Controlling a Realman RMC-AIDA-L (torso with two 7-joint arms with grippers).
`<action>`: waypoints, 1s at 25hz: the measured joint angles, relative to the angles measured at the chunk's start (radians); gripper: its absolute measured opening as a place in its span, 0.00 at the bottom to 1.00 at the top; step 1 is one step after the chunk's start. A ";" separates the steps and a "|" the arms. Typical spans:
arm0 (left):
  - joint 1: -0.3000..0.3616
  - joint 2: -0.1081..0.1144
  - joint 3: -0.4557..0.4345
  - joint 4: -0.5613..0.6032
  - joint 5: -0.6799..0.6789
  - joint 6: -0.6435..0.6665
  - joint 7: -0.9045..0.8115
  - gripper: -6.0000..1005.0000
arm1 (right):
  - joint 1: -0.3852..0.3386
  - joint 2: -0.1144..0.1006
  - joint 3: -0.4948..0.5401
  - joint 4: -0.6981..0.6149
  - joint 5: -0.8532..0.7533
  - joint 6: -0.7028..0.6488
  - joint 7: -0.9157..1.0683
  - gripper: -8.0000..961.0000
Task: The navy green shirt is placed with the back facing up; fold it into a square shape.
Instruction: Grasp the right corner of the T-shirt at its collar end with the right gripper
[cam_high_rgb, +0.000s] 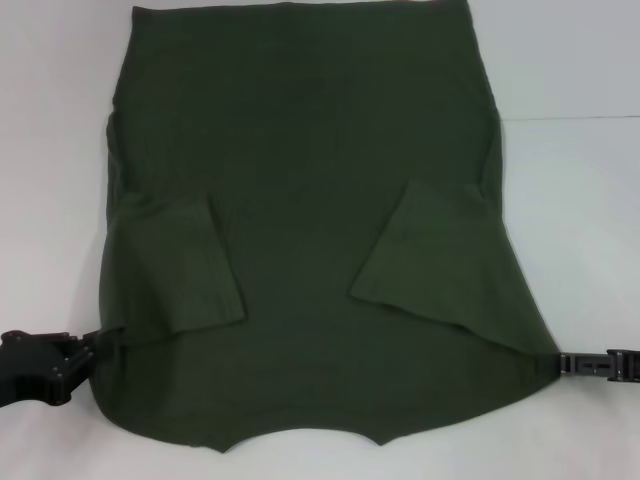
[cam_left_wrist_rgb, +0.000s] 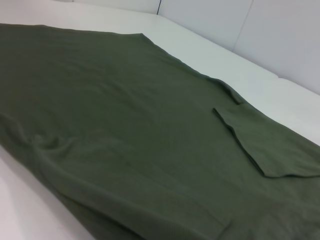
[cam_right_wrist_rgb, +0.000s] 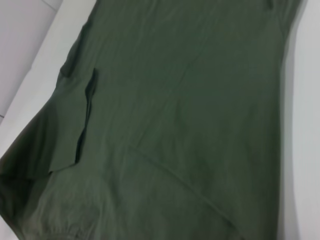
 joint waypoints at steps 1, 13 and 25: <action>0.000 0.000 0.000 0.000 0.000 0.000 0.000 0.07 | 0.004 0.000 0.000 0.003 -0.002 0.003 0.000 0.92; -0.003 0.001 -0.002 0.000 0.000 -0.008 0.001 0.07 | 0.037 0.003 0.000 0.026 -0.007 0.005 0.000 0.92; -0.004 0.001 -0.003 0.001 0.000 -0.011 0.001 0.08 | 0.050 0.012 0.001 0.026 -0.005 -0.052 -0.002 0.92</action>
